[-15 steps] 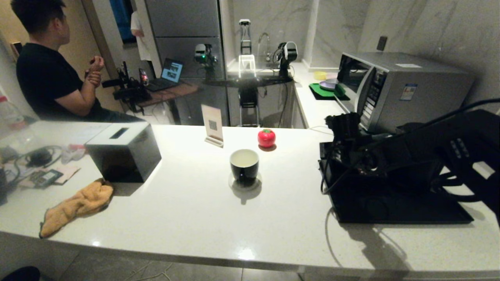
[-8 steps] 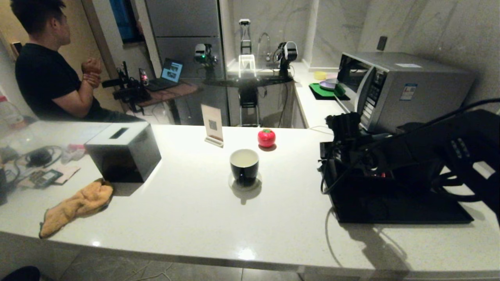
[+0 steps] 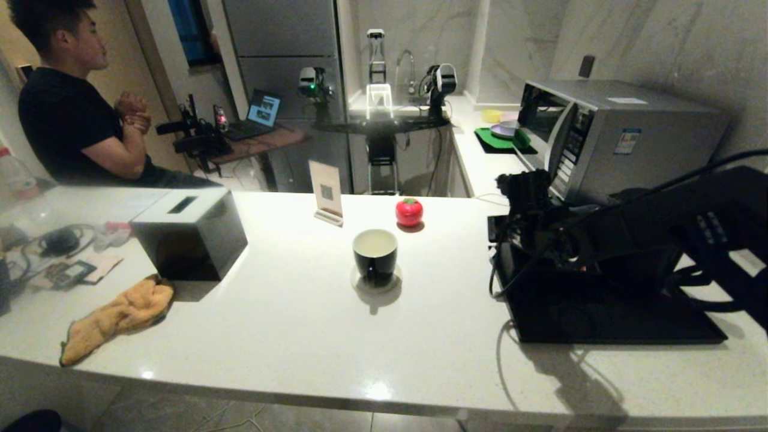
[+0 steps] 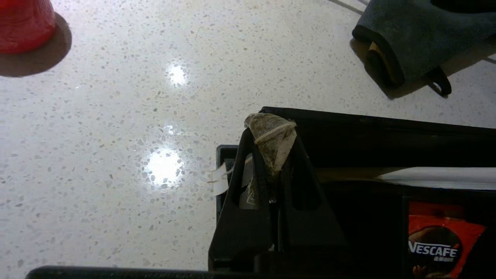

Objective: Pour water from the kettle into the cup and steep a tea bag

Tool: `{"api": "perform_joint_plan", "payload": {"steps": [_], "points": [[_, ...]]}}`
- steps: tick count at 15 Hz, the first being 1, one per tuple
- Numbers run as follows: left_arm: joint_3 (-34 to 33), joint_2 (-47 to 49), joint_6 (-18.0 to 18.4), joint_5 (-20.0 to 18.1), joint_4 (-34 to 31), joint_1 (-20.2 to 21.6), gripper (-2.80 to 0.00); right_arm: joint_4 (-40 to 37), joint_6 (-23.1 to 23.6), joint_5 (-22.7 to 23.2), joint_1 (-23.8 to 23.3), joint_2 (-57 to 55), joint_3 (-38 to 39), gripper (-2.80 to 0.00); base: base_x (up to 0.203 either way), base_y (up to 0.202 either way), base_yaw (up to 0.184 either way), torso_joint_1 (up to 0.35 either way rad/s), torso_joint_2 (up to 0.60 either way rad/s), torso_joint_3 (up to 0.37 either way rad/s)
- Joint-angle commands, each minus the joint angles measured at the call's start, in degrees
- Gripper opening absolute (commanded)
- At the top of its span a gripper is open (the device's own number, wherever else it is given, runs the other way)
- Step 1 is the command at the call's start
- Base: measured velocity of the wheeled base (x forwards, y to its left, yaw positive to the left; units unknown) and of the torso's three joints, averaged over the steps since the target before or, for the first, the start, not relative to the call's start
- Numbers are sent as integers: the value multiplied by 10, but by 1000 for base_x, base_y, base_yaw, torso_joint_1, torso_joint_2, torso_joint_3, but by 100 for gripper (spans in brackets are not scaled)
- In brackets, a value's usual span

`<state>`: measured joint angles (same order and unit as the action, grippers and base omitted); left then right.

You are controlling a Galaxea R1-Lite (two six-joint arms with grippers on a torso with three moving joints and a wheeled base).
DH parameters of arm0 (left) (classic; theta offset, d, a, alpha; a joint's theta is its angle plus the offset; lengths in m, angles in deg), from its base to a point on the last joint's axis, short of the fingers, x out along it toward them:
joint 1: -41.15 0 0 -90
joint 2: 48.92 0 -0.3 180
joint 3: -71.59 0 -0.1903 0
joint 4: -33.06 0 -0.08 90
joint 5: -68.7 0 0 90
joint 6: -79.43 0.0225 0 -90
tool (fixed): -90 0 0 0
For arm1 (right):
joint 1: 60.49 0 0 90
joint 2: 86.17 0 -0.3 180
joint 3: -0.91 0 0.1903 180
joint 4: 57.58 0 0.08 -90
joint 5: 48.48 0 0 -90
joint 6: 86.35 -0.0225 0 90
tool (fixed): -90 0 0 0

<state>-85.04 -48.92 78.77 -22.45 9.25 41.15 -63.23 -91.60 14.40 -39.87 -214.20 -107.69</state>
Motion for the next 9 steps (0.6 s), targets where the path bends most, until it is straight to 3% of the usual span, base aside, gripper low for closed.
{"api": "perform_joint_plan", "payload": {"steps": [1,9], "points": [[0,0,0,0,0,0,-280,1,0,-2,1,7,0,-280,0,0,0,0,0,0],[0,1,0,0,0,0,-280,10,1,-11,2,6,7,-280,0,0,0,0,0,0]]}}
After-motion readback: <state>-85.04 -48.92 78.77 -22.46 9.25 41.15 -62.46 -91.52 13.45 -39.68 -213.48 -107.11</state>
